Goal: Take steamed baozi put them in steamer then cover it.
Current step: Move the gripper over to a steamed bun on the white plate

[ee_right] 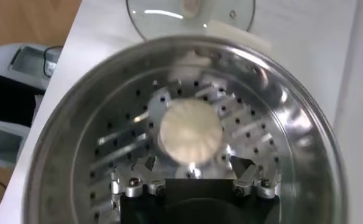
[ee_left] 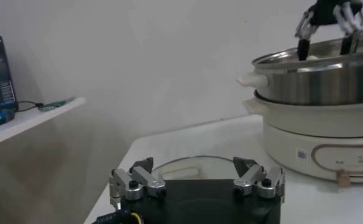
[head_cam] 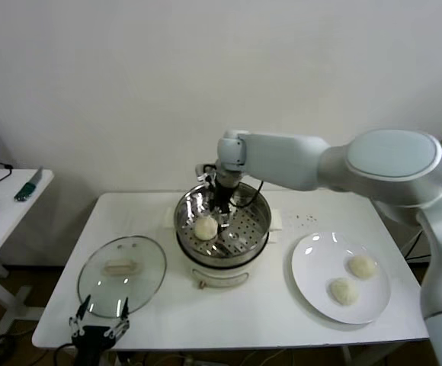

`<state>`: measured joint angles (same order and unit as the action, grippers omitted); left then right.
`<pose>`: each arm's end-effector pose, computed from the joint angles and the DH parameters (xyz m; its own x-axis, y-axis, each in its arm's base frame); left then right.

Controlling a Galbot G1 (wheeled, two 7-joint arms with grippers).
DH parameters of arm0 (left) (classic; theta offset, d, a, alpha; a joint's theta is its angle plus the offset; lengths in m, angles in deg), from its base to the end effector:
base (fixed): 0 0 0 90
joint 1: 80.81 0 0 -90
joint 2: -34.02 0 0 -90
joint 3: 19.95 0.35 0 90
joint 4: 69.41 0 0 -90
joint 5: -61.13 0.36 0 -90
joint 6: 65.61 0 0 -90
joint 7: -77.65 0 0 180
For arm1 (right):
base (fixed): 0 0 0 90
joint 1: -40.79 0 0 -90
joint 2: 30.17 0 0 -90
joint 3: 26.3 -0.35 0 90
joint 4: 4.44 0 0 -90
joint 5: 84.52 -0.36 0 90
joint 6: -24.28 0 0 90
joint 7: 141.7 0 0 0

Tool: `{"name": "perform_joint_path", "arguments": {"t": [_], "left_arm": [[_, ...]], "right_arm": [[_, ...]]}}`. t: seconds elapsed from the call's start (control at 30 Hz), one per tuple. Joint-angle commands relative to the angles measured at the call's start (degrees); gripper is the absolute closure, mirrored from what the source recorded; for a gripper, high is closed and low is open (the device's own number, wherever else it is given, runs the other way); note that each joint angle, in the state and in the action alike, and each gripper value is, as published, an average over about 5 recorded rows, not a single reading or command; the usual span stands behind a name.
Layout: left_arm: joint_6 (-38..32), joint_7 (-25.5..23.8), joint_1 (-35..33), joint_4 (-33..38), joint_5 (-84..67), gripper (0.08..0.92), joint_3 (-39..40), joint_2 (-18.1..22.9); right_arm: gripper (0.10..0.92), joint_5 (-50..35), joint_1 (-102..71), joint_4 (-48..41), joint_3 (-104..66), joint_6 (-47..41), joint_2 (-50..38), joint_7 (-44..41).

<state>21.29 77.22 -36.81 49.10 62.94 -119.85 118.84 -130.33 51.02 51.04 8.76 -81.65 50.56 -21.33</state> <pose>0.0924 0.0703 -0.3440 -0.9682 -0.0895 0.2337 -0.0388 0.9762 0.2133 0.6068 0.1504 -0.0636 -0.0494 -0.1901 0.9805 -0.9581 -0.2685 -0.1003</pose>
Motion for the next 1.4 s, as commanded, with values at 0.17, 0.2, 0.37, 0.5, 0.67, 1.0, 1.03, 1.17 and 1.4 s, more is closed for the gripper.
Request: {"name": "perform_joint_path", "arguments": {"t": [0.17,0.2,0.37,0.5,0.67,1.0,1.03,1.17,1.4], "left_arm": [[0.2,0.1,0.2,0.1,-0.4,0.177,-0.1,-0.3],[0.3,0.1,0.2,0.0,-0.5,0.177,-0.1,-0.4],[0.6,0.1,0.9,-0.2,-0.7,0.177,-0.6,-0.6],[1.8,0.1,2.4,0.2,-0.9,0.177,-1.3,-0.7],[2.5,0.1,2.8,1.0,-0.3,0.177,-1.3,-0.7],[3.4,0.1,3.7,0.3,0.6,0.177,-1.9,0.1],[3.6,0.1,3.9,0.2,0.6,0.177,-2.1,0.1],[3.9,0.1,4.5,0.1,0.7,0.177,-2.2,0.3],[3.8,-0.1,4.1,-0.3,1.2,0.177,-2.1,0.9]], "right_arm": [[0.203,7.9,12.2,18.1,0.2,1.2,-23.6,-3.5],[0.203,8.7,12.6,19.5,0.6,1.2,-25.6,-3.5],[0.203,15.0,11.6,27.0,3.0,1.1,-35.9,-3.3],[0.203,21.7,7.3,29.9,2.8,1.1,-43.4,-2.6],[0.203,29.5,-0.5,30.2,-0.1,1.8,-49.8,-2.4],[0.203,38.1,-19.3,28.7,-12.1,2.8,-54.6,-1.0],[0.203,38.4,-20.4,28.3,-12.9,2.9,-54.5,-1.0],[0.203,39.2,-24.1,26.4,-15.6,3.1,-53.4,-1.0],[0.203,39.4,-27.0,22.8,-18.2,3.2,-49.7,0.1]]}}
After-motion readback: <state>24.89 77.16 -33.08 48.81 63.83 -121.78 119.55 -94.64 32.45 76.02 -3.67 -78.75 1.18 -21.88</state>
